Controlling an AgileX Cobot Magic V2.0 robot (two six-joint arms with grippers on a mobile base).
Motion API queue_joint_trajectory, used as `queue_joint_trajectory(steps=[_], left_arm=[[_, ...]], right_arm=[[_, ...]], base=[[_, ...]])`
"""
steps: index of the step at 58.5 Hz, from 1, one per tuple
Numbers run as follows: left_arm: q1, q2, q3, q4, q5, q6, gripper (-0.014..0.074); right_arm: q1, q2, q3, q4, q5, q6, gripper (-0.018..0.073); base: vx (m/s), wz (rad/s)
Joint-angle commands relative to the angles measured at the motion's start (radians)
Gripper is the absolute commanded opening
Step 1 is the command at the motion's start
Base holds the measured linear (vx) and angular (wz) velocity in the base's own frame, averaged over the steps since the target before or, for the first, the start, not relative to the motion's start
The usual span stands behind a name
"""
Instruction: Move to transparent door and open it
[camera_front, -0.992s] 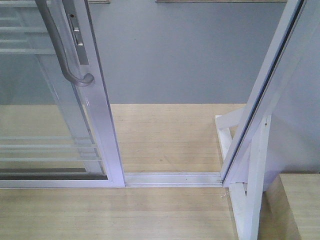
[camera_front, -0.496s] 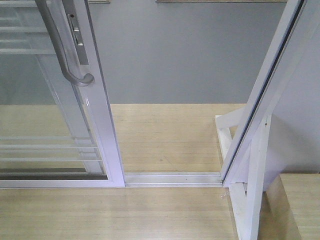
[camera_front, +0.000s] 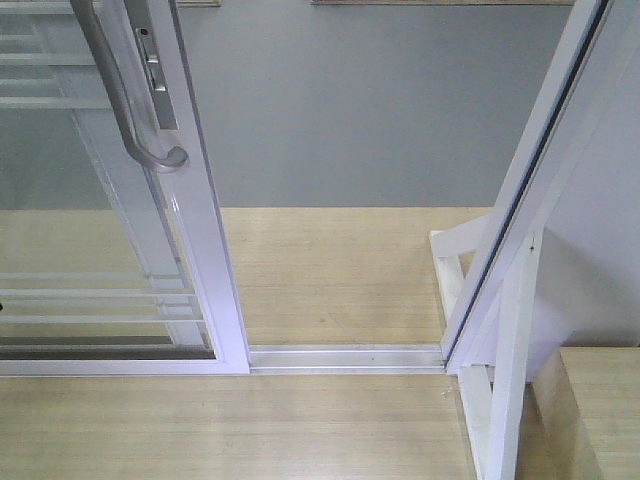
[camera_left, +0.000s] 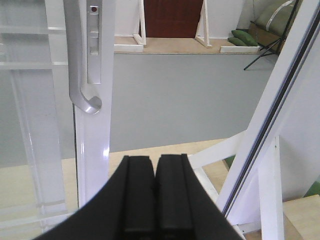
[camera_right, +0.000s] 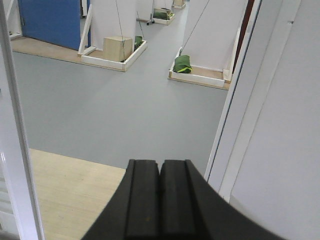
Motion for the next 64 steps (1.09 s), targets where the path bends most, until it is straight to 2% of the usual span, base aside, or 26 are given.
queue_joint_trajectory(steps=[1, 19, 25, 29, 39, 44, 55, 64], left_arm=[[-0.005, 0.011, -0.028, -0.040, -0.058, -0.004, -0.0008], [-0.005, 0.011, -0.029, -0.038, -0.060, -0.003, -0.0008], [-0.005, 0.011, -0.032, 0.019, -0.101, -0.030, -0.0008], [-0.005, 0.011, -0.031, 0.085, -0.132, -0.089, -0.0008], [-0.005, 0.011, -0.030, 0.397, -0.208, -0.306, -0.0007], [-0.005, 0.011, -0.030, 0.488, -0.239, -0.374, -0.0007], [-0.005, 0.011, 0.007, 0.506, -0.324, -0.342, -0.0006], [-0.005, -0.092, 0.188, 0.499, -0.413, -0.342, -0.0006]], right_arm=[[-0.004, 0.008, -0.029, -0.006, -0.086, 0.000, -0.0009], [-0.004, 0.008, -0.029, -0.006, -0.086, 0.000, -0.0009], [-0.004, 0.008, -0.029, -0.006, -0.086, 0.000, -0.0009], [-0.004, 0.008, -0.029, -0.006, -0.086, 0.000, -0.0009], [-0.004, 0.008, -0.029, -0.006, -0.086, 0.000, -0.0009], [-0.004, 0.008, -0.029, -0.006, -0.086, 0.000, -0.0009], [-0.004, 0.008, -0.029, -0.006, -0.086, 0.000, -0.0009], [-0.004, 0.008, -0.029, -0.006, -0.086, 0.000, -0.0009]], base=[[0.00, 0.00], [0.00, 0.00], [0.00, 0.00], [0.00, 0.00], [0.00, 0.00], [0.00, 0.00], [0.00, 0.00], [0.00, 0.00]])
